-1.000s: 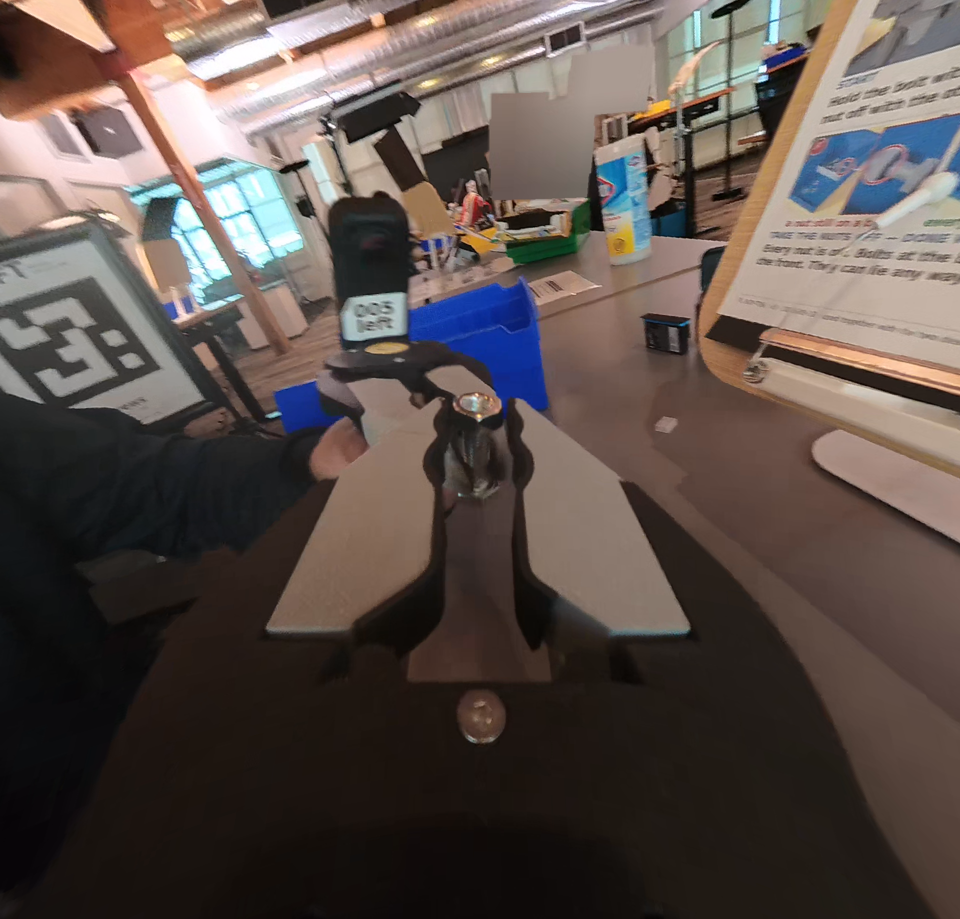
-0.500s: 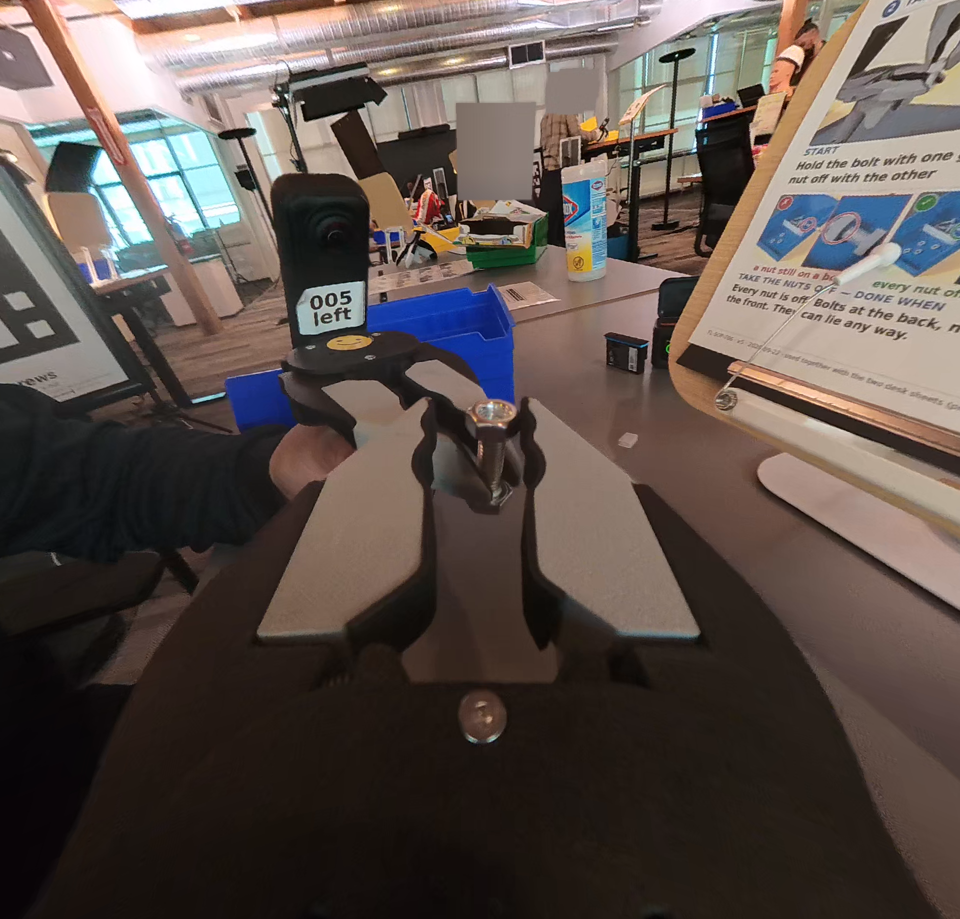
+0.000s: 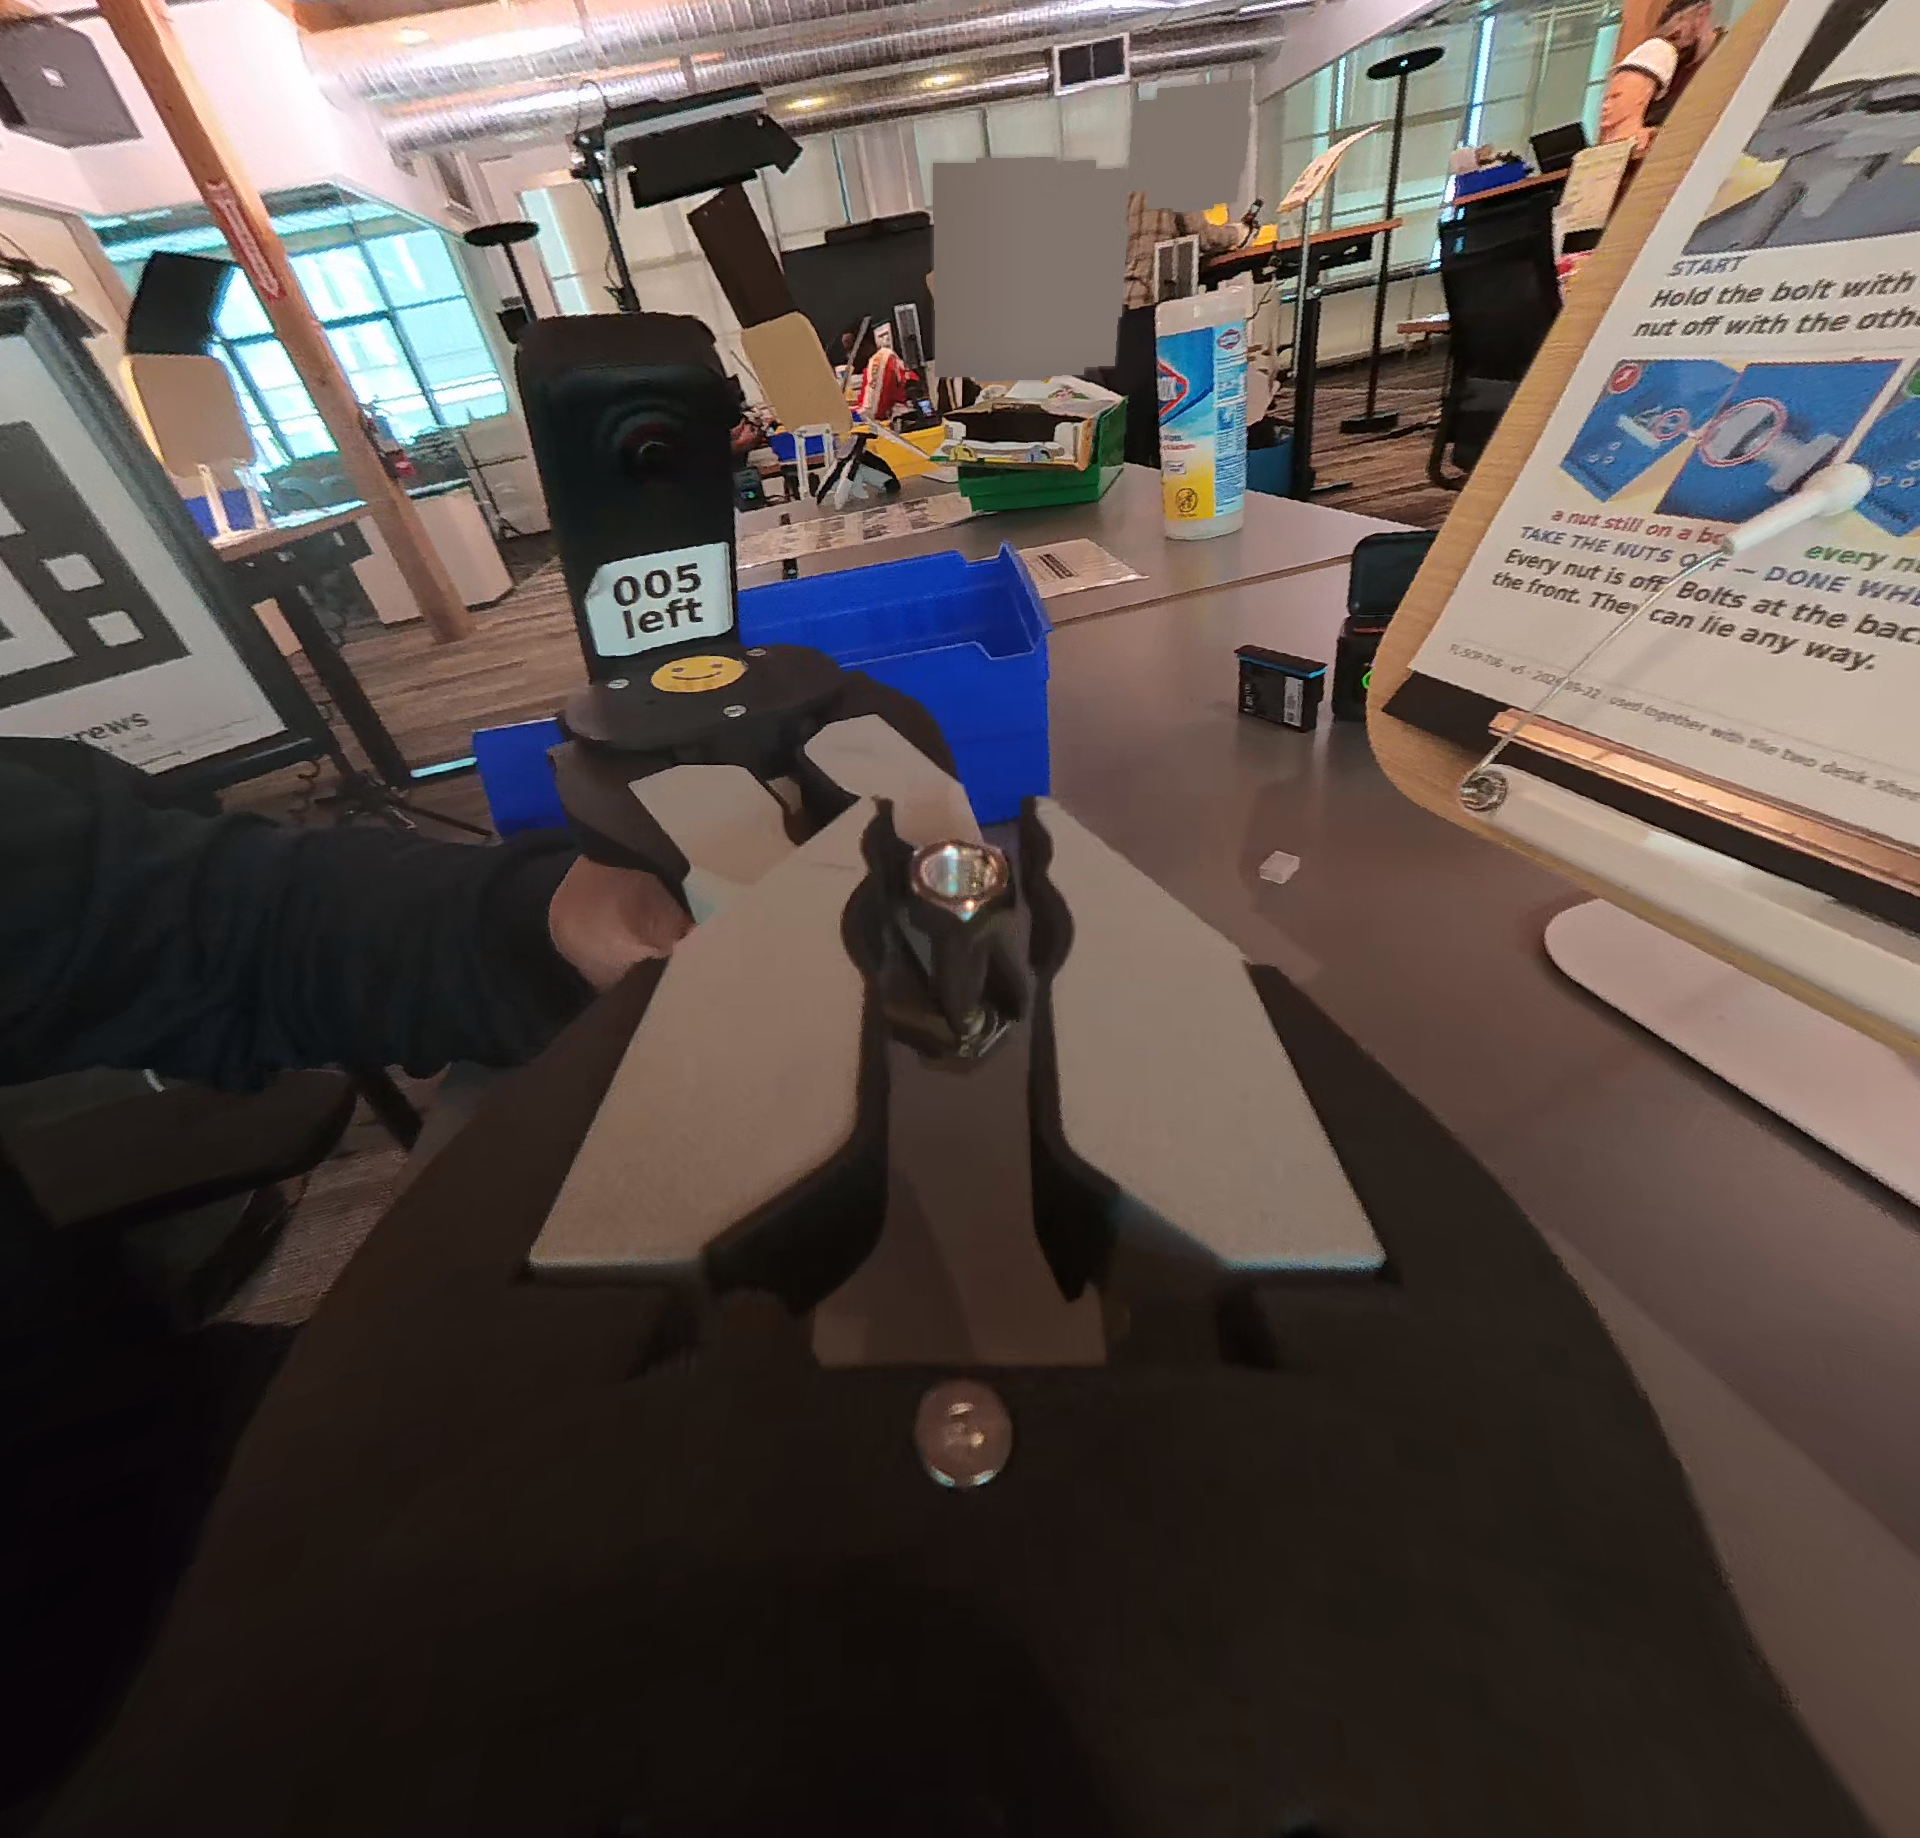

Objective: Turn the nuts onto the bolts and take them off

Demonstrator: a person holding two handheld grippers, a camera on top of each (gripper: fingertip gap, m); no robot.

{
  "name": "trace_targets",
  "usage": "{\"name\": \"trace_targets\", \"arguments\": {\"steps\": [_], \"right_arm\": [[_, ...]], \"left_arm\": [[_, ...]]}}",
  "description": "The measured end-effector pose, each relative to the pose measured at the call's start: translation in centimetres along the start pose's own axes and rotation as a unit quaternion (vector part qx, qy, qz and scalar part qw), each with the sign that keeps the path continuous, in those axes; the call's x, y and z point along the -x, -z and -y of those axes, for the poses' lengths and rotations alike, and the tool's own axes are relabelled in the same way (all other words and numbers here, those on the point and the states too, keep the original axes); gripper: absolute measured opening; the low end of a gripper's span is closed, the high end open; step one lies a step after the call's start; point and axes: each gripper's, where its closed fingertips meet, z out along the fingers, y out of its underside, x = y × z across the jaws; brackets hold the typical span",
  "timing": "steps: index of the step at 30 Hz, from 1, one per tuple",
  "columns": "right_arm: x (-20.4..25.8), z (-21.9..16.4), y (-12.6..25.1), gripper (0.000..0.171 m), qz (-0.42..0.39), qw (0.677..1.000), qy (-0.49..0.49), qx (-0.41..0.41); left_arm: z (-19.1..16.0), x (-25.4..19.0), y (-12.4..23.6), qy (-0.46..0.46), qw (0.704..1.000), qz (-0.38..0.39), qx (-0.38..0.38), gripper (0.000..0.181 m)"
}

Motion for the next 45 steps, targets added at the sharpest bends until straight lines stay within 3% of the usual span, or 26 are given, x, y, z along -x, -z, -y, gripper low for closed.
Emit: {"name": "trace_targets", "arguments": {"steps": [6, 12, 18, 22, 31, 36, 42, 45], "right_arm": [[-0.9, 0.4, 0.6, 0.027, -0.032, 0.999, 0.008, -0.008], [-1.2, 0.7, 0.8, 0.019, -0.047, 0.999, 0.013, -0.017], [-0.6, 0.2, -0.2, 0.023, -0.043, 0.999, 0.015, -0.010], [0.1, -0.2, -0.5, 0.014, -0.017, 1.000, 0.008, -0.001], [-0.6, 1.9, 1.2, 0.014, -0.011, 0.998, -0.032, -0.055], [-1.4, 2.5, 2.3, 0.014, -0.039, 0.998, -0.007, -0.054], [0.2, 3.3, 2.7, 0.014, -0.060, 0.997, 0.037, -0.039], [4.3, 5.8, 4.4, 0.014, -0.035, 0.996, 0.015, -0.082]], "left_arm": [[1.2, 1.9, 1.3, 0.018, 0.998, 0.041, -0.034, 0.007], [0.7, 2.4, 1.2, 0.019, 0.998, 0.056, -0.021, 0.007], [0.0, 0.7, 0.0, 0.001, 1.000, 0.029, 0.001, 0.007], [-0.3, -0.4, -0.6, -0.011, 1.000, 0.012, 0.008, 0.008], [-0.4, 0.4, -0.3, 0.003, 1.000, 0.018, 0.007, 0.007], [-0.5, 1.1, -0.1, -0.011, 1.000, 0.029, 0.004, 0.007], [-1.8, 2.2, -0.1, -0.022, 0.999, 0.041, 0.028, 0.007], [-2.2, 2.3, -0.1, -0.017, 0.999, 0.034, 0.035, 0.007]]}}
